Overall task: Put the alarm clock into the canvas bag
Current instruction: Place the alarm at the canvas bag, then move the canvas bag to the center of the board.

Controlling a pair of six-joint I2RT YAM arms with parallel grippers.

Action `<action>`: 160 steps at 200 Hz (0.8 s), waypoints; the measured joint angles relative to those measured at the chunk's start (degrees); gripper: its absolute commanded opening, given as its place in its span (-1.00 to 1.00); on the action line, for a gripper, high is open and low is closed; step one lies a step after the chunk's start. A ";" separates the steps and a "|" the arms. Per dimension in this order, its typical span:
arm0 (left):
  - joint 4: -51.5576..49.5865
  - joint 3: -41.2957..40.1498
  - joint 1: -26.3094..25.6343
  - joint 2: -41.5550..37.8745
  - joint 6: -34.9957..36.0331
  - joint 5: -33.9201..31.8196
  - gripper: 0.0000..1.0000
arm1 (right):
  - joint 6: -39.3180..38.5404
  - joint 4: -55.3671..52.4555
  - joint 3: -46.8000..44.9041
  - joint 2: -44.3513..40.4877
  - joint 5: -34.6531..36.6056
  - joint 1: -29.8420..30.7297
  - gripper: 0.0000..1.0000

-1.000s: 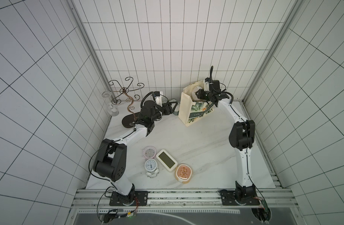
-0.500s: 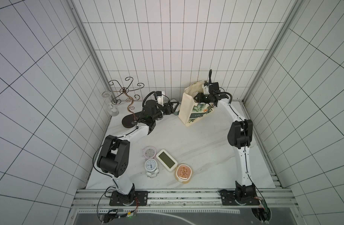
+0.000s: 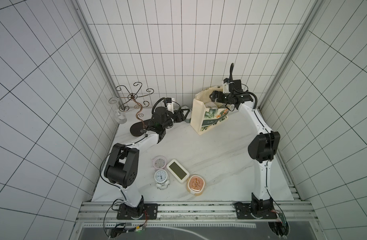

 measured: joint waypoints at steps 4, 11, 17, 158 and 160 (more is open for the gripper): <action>-0.50 0.13 0.00 0.00 0.31 -0.22 0.35 | -0.09 0.20 -1.05 -2.12 0.28 0.00 1.00; -1.40 0.59 -0.07 0.00 0.72 -0.37 0.35 | -0.20 0.59 -2.78 -5.55 0.76 0.00 0.99; -2.05 1.07 -0.15 0.00 1.05 -0.46 0.35 | -0.24 1.22 -4.72 -8.81 1.38 0.00 0.99; -2.47 2.91 -0.50 -1.22 3.65 1.53 0.35 | 8.55 6.82 -23.54 -16.48 3.69 -4.94 0.29; -2.45 2.91 -0.50 -1.25 3.65 1.53 0.35 | 8.79 6.93 -23.54 -16.39 3.69 -4.98 0.29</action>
